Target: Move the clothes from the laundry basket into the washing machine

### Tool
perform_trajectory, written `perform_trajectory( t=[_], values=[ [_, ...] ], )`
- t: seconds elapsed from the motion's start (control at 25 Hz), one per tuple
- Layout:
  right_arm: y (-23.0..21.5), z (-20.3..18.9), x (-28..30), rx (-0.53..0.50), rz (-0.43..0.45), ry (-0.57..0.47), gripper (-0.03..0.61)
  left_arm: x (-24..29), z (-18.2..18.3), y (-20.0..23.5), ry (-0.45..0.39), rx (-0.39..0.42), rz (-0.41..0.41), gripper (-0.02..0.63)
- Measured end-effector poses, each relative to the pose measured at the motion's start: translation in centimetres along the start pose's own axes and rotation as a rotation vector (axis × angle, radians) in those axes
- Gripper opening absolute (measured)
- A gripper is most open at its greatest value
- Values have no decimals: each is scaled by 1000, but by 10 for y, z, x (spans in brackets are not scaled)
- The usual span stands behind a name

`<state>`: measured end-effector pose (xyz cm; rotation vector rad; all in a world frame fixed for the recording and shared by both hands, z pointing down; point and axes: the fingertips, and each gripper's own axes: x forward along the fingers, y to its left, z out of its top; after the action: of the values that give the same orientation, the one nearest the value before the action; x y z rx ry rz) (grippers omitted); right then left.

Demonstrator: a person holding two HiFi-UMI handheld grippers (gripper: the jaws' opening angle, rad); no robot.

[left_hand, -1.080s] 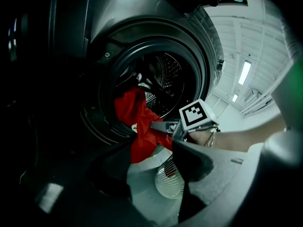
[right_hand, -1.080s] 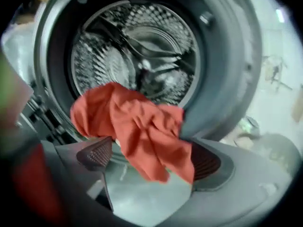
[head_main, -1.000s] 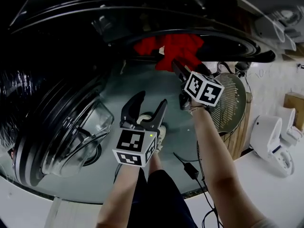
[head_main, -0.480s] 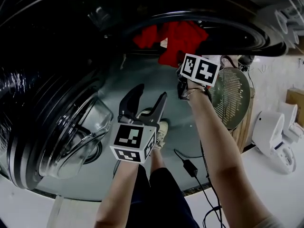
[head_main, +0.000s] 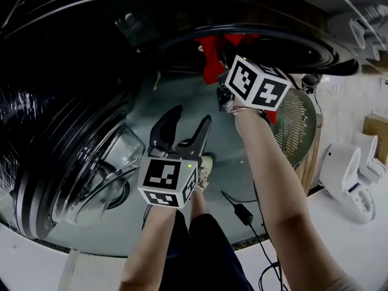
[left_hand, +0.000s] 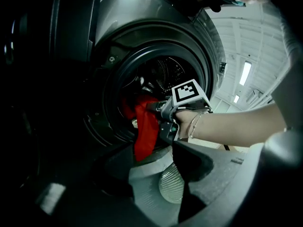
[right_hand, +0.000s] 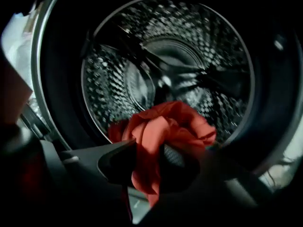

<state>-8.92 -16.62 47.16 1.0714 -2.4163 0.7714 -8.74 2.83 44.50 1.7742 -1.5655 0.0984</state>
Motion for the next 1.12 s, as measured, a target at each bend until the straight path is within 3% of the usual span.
perform_trajectory(
  t=[0.24, 0.32, 0.36, 0.44, 0.48, 0.52, 0.8, 1.12],
  values=[
    [32, 48, 7, -14, 128, -145, 144, -3, 7, -1, -10, 1, 9, 259],
    [34, 52, 15, -2, 138, -138, 149, -3, 9, -1, -11, 3, 6, 259],
    [33, 50, 20, 8, 132, -115, 170, -3, 9, -1, -11, 4, 6, 259],
    [31, 41, 28, 29, 126, -60, 330, -2, 9, 0, -14, 3, 7, 259],
    [30, 36, 29, 34, 121, -35, 418, -2, 9, 1, -14, 1, 8, 259],
    [27, 31, 29, 34, 108, -15, 464, -2, 8, 1, -12, -1, 9, 259],
    [-25, -22, -8, 100, -61, 37, 533, -4, -2, 5, 10, -19, 16, 259],
    [-58, -136, -10, 219, -168, 251, 606, -10, -16, 5, 19, -35, 16, 259]
  ],
)
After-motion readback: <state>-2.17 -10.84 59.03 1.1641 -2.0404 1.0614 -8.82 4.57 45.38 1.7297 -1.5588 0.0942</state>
